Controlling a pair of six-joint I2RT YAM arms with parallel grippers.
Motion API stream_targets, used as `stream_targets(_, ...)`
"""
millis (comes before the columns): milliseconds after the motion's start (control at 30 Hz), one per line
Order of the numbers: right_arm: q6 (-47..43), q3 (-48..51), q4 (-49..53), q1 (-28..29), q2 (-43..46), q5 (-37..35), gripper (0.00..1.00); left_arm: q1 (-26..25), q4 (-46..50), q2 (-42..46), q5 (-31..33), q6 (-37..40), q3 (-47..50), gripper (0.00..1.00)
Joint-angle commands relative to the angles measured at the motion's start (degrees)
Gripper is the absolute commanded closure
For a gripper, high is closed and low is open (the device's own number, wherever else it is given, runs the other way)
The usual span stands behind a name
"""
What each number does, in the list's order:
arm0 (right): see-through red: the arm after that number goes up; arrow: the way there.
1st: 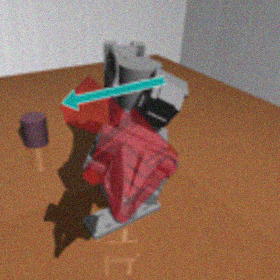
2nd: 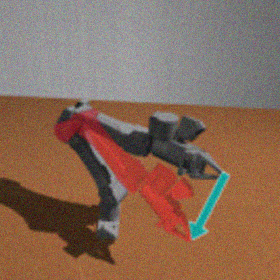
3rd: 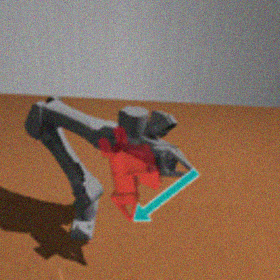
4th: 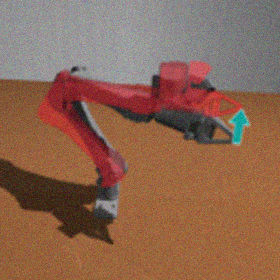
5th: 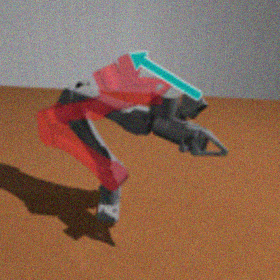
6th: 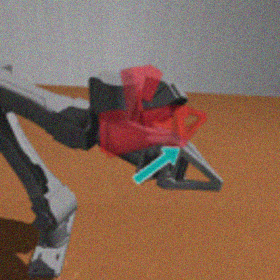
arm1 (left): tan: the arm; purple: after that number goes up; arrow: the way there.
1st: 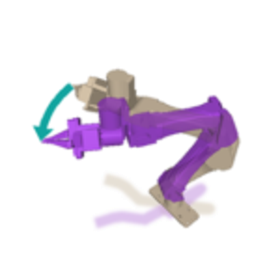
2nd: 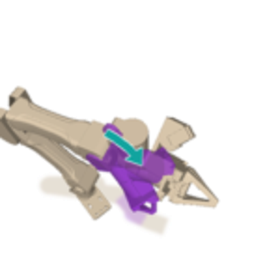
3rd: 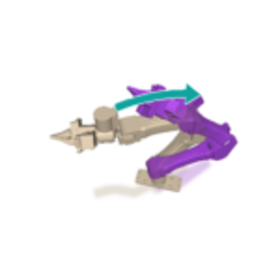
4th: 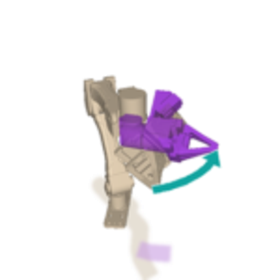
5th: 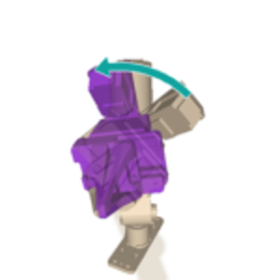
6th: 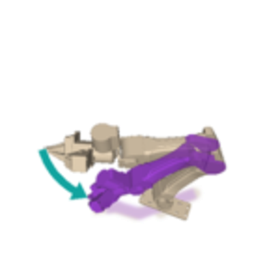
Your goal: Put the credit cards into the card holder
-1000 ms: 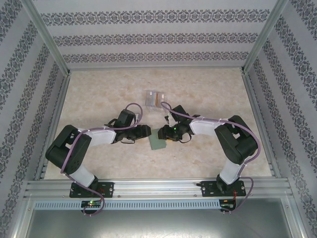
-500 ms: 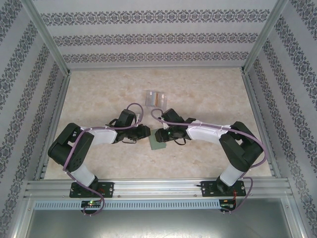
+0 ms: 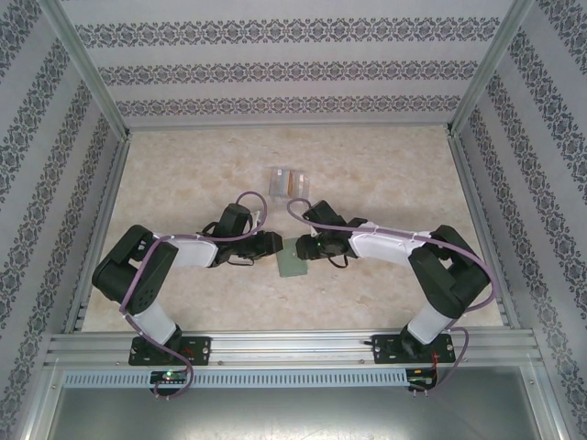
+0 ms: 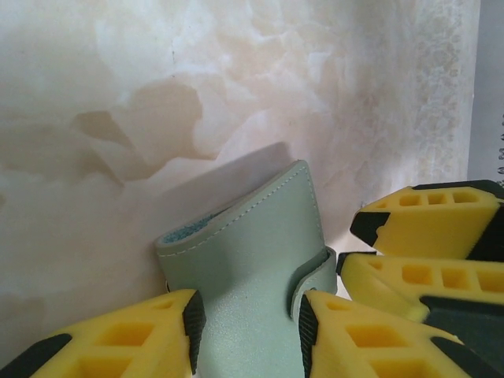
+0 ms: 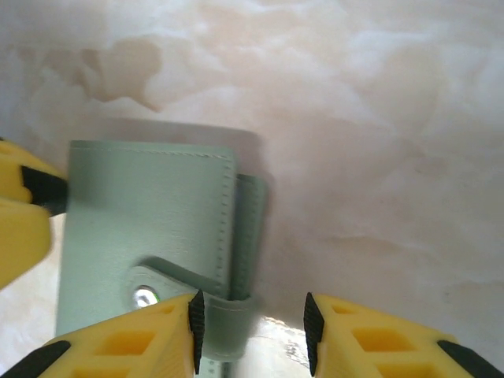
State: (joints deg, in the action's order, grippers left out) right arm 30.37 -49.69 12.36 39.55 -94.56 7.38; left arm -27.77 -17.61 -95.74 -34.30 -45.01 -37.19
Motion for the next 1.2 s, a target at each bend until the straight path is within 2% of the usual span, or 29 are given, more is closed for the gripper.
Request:
stream_targets(0,4.1,1.2,-1.9,-1.7,-1.7,5.0,0.61,-0.1,3.6,0.4,1.0,1.6,0.1,0.59)
stream_targets(67,4.8,1.9,-3.6,-2.6,-2.4,7.2,0.61,-0.1,4.4,1.0,1.3,1.3,0.2,0.55)
stream_targets(167,5.0,2.4,-4.4,-3.3,-3.2,7.5,0.65,-0.1,8.3,2.5,4.3,1.9,0.3,0.39)
stream_targets(300,5.8,3.6,-6.2,-3.7,-3.1,8.7,0.69,-0.3,6.8,4.7,6.1,-0.8,2.7,0.36)
stream_targets(433,5.7,3.7,-6.7,-3.8,-4.0,9.5,0.7,-0.9,4.7,0.7,3.2,-0.5,2.1,0.36)
stream_targets(600,5.9,3.7,-7.2,-3.7,-4.4,10.7,0.7,-1.7,-7.7,-5.1,-2.2,-5.0,4.6,0.46)
stream_targets(667,6.2,3.9,-7.6,-3.8,-4.5,10.9,0.7,-1.7,-7.4,-5.7,-2.8,-4.5,3.8,0.52)
stream_targets(833,7.1,4.2,-8.9,-3.3,-5.6,11.9,0.73,-1.8,-6.7,-7.1,-6.5,-2.4,0.7,0.77)
stream_targets(967,7.9,4.2,-9.5,-3.1,-5.9,13.0,0.73,-1.9,-5.1,-5.8,-7.2,-1.7,-0.1,0.85)
stream_targets(1067,7.5,4.2,-9.6,-2.9,-6.0,12.6,0.73,-1.9,-4.7,-4.9,-8.0,-1.1,-0.7,0.87)
stream_targets(1167,7.8,3.9,-9.6,-2.9,-5.9,12.8,0.73,-1.9,-6.4,-2.2,-6.2,-1.9,0.9,0.93)
